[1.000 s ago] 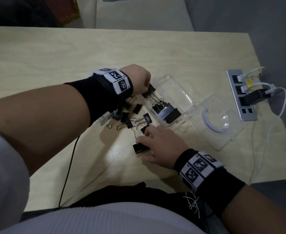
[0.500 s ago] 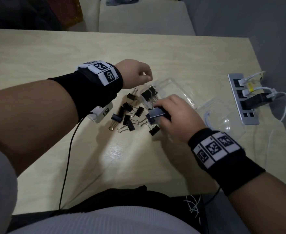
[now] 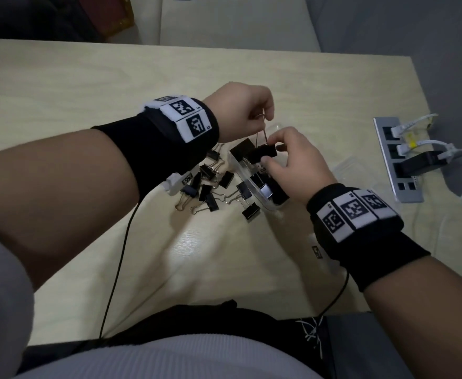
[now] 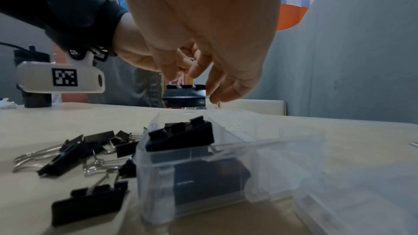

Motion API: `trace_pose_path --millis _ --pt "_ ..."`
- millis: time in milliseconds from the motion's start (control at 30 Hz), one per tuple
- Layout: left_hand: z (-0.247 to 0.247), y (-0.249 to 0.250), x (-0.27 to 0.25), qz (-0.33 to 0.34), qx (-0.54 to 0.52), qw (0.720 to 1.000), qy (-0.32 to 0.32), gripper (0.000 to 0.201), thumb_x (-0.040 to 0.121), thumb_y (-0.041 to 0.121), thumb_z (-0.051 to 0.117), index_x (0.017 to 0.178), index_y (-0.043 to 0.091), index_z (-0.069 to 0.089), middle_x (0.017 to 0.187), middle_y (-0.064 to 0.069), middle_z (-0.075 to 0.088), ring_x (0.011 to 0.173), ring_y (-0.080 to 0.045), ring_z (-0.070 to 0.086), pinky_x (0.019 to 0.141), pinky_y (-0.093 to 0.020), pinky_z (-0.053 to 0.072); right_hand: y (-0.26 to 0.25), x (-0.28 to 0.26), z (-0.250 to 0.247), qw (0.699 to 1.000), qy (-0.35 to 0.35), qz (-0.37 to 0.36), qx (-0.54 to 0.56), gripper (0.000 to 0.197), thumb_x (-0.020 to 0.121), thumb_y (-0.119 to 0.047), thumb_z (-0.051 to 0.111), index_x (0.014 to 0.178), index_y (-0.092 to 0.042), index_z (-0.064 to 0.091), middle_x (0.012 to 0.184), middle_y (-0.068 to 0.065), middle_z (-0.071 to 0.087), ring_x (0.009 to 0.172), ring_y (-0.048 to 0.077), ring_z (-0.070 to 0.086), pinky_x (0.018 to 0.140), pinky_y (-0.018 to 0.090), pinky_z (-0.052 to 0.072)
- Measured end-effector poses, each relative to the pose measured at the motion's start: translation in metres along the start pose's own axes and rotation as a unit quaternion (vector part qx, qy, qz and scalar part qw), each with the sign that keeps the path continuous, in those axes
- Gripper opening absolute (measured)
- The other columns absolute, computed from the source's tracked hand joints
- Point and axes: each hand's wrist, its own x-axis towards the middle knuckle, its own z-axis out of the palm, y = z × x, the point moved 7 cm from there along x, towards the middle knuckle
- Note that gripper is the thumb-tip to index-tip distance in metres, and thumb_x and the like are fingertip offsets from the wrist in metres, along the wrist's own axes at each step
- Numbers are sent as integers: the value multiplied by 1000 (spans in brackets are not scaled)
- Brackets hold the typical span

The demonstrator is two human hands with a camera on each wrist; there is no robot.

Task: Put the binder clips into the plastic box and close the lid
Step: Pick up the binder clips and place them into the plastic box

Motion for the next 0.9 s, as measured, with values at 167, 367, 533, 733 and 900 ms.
trace_pose_path --millis 167,367,533,733,900 --pt "10 26 -1 68 131 988 -49 27 85 12 54 110 17 62 95 1 62 85 -21 57 77 -32 44 15 -2 -2 1000 19 23 -4 26 89 -17 60 114 -16 55 121 4 56 104 21 60 86 31 46" --pt "48 25 -20 62 141 977 -148 31 88 32 58 118 24 58 95 6 71 88 -16 61 79 -30 50 31 -10 -9 998 35 47 -3 23 90 -13 58 113 -16 56 117 4 55 95 20 59 84 28 44" --pt "41 11 -20 40 132 982 -129 20 86 24 57 102 26 70 92 6 71 88 -17 63 76 -26 47 39 -17 -7 998 32 47 -18 20 91 -12 57 110 -17 59 107 -3 50 94 20 60 82 26 42" --pt "40 -7 -20 28 255 959 -117 27 86 39 58 111 34 68 114 2 58 109 -26 51 82 -37 42 36 -23 5 998 0 21 -65 18 89 -24 62 107 -24 65 100 -1 59 98 23 57 86 39 50" --pt "49 -7 -18 14 292 949 -118 26 89 34 55 111 31 69 116 0 56 111 -27 49 84 -39 40 35 -28 15 986 -51 27 -154 39 90 -36 61 127 -25 59 115 6 60 113 29 53 97 45 45"
